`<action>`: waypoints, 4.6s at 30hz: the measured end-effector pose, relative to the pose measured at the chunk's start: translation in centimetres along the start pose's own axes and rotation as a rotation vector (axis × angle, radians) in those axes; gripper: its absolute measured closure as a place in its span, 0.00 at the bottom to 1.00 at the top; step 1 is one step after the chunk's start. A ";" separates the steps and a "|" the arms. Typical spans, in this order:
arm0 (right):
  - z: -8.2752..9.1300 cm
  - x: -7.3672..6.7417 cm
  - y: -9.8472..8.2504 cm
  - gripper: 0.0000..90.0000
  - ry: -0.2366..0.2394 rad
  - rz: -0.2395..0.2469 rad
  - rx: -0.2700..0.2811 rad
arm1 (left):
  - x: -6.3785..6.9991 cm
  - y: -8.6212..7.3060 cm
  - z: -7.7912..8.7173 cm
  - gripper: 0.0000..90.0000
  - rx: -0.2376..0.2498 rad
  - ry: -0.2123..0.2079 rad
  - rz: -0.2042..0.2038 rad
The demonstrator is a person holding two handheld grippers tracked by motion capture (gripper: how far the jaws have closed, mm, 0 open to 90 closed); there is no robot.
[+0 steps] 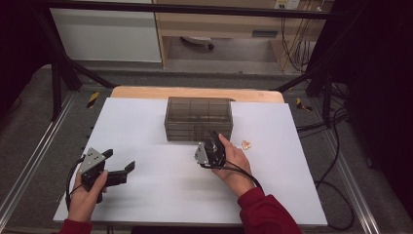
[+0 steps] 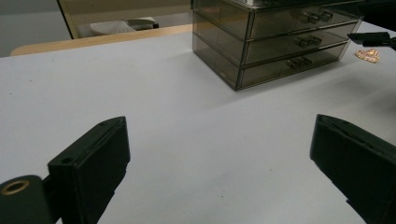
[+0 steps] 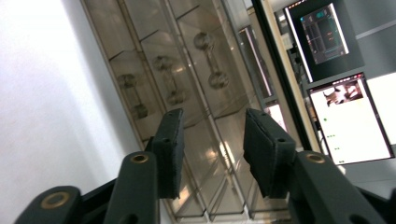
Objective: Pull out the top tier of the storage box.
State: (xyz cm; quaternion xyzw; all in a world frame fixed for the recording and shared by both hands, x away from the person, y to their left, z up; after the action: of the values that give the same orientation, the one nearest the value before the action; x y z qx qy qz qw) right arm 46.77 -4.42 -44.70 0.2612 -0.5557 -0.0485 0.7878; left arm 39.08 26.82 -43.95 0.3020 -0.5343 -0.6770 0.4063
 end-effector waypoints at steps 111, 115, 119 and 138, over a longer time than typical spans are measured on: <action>5.6 3.8 1.8 0.12 0.235 -0.358 0.036 | 0.1 -0.2 0.1 0.06 -0.018 -0.004 -0.012; 5.5 4.9 1.0 0.07 0.266 -0.401 0.031 | 0.1 -0.2 0.1 0.06 -0.021 -0.004 -0.013; 5.4 5.6 0.3 0.06 0.294 -0.436 0.033 | 0.0 -0.3 0.1 0.06 -0.027 0.000 -0.012; 3.4 7.5 -0.7 0.16 0.398 -0.464 0.029 | 0.1 0.0 0.2 0.06 -0.011 -0.001 -0.014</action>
State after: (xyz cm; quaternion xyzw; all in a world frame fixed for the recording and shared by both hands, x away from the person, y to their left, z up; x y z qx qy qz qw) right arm 46.66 -9.02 -37.78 0.3969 -0.3163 -0.1670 0.8453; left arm 38.89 26.87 -43.94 0.3032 -0.5287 -0.6827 0.4031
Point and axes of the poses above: each handheld gripper's, and its own axes: z roughly backward along the jaws, y roughly out of its top, x roughly to its right, the point moved 6 cm from there along -z, roughly forward along the jaws, and after that the axes turned 9 degrees about x, right-handed, at the moved point
